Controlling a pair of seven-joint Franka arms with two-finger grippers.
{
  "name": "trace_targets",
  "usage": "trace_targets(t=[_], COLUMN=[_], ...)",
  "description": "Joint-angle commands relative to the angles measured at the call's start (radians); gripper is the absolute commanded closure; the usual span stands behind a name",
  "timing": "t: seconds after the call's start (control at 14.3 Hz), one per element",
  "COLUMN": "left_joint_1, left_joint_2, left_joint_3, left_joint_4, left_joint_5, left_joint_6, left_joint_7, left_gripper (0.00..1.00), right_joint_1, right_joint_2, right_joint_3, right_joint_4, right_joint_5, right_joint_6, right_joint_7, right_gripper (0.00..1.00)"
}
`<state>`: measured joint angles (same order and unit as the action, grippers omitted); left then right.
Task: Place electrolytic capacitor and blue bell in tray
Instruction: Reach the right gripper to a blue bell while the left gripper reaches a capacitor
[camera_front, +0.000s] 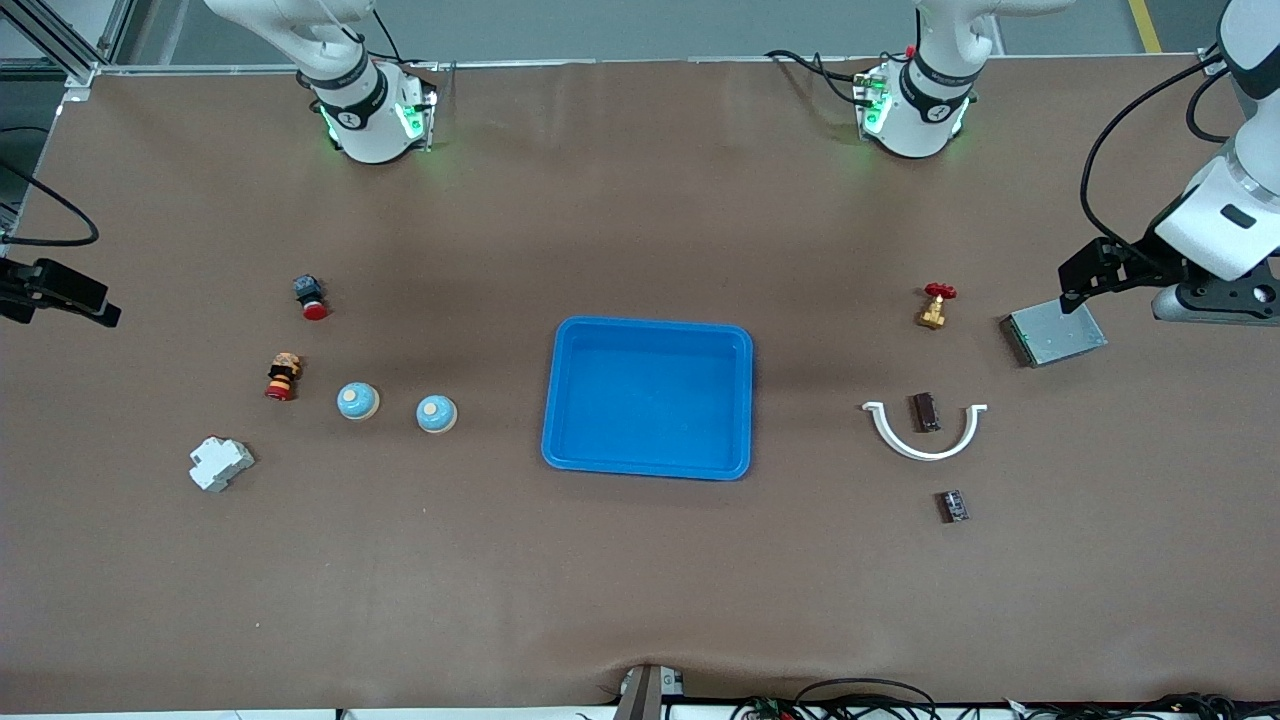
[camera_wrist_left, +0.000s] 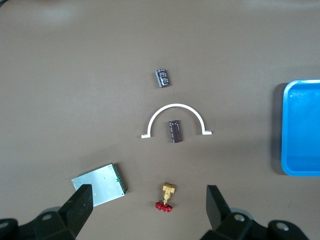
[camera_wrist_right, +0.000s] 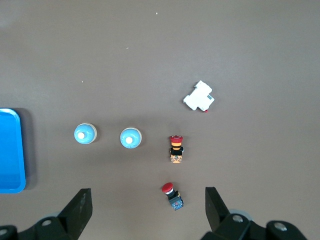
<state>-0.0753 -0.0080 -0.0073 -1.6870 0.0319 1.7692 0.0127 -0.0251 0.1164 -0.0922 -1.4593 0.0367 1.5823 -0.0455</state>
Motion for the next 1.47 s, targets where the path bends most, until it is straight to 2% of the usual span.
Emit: trace_targets(t=[0.0,0.35,0.63,0.77,0.98,1.12,1.4], left_joint_1=[0.003,0.005,0.017,0.045,0.035,0.034,0.034], left_joint_2=[0.008,0.048,0.17,0.285,0.429,0.511,0.608], left_joint_3=[0.001,0.003,0.016,0.017,0.02,0.018,0.018], left_joint_4=[0.024,0.023,0.05,0.137,0.222,0.251,0.256], left_joint_5=[-0.015,-0.015,-0.013,-0.01,0.066,0.071,0.069], left_joint_6=[-0.02,-0.02,-0.004,-0.001,0.024,0.065,0.15], left_joint_7=[-0.003,-0.007,-0.008,-0.01,-0.1,-0.28,-0.442], left_gripper=[0.0,0.0,0.0,0.0,0.0,0.0,0.0], right_joint_1=[-0.013,-0.013,-0.021,-0.029,-0.026,-0.027,-0.022], right_joint_2=[-0.027,-0.027,-0.027,-0.037,-0.086,-0.08,-0.043], right_joint_3=[0.011,0.009,0.009,0.009,0.009,0.009,0.011], right_joint_4=[-0.029,-0.03,-0.056,-0.143,-0.365,-0.452,-0.579], right_joint_5=[0.012,0.012,0.029,0.051,0.055,0.057,0.057], right_joint_6=[0.01,0.011,0.022,0.086,0.299,0.385,0.566], right_joint_7=[-0.001,-0.002,0.006,0.006,0.007,0.009,0.012], right_gripper=[0.0,0.0,0.0,0.0,0.0,0.0,0.0])
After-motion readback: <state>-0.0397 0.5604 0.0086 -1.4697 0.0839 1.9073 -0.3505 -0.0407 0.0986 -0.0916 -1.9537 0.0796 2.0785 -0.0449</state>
